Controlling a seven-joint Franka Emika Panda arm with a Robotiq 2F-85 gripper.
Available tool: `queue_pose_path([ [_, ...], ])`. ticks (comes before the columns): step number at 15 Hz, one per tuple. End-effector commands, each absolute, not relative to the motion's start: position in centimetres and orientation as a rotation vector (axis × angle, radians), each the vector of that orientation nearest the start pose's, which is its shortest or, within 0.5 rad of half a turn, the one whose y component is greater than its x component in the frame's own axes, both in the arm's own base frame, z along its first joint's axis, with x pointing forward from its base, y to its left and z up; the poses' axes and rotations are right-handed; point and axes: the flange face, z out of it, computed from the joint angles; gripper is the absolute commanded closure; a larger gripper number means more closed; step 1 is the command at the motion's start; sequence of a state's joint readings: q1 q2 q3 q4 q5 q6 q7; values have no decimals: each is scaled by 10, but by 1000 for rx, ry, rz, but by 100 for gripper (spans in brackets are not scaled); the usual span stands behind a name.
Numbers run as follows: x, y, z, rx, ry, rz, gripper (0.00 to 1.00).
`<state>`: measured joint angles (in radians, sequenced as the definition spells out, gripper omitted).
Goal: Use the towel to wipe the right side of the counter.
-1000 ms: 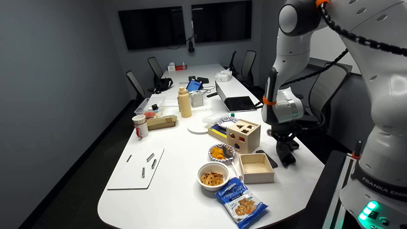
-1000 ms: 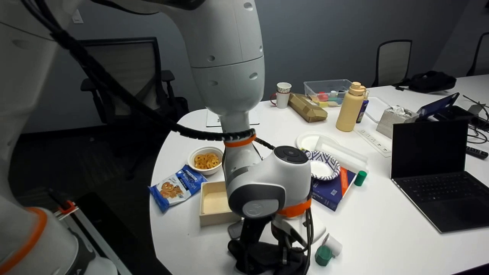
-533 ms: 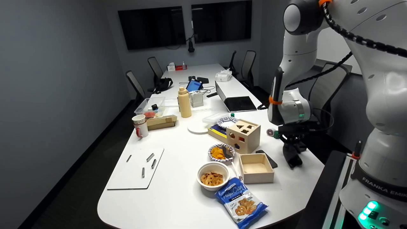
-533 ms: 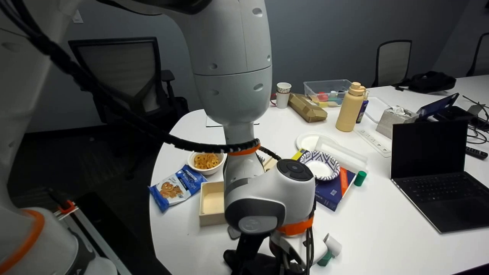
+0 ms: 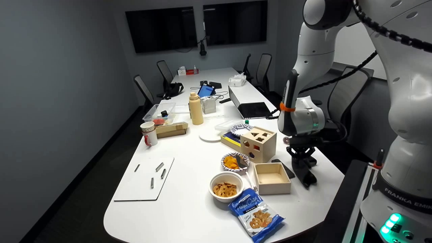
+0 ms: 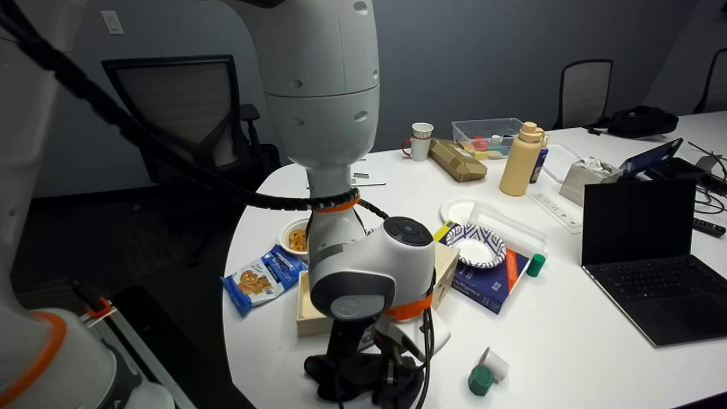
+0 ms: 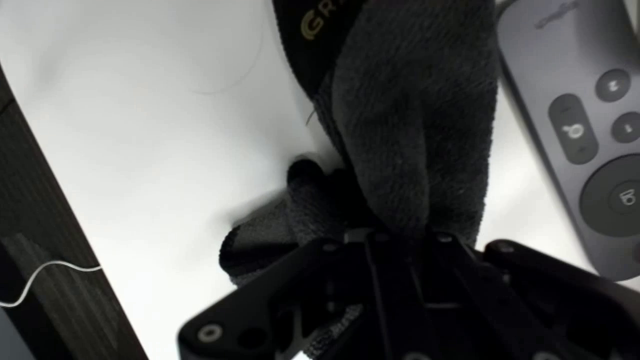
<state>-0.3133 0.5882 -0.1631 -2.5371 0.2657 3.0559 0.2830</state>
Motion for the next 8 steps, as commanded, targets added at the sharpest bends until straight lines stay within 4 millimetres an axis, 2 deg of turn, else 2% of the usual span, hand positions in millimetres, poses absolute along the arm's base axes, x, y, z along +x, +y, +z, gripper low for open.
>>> queue_pose_path([
  [1, 372, -215, 55, -2831, 1478, 61, 98],
  [6, 405, -227, 58, -2839, 1476, 8, 98],
  [8, 407, -243, 59, -2842, 1511, -7, 98],
])
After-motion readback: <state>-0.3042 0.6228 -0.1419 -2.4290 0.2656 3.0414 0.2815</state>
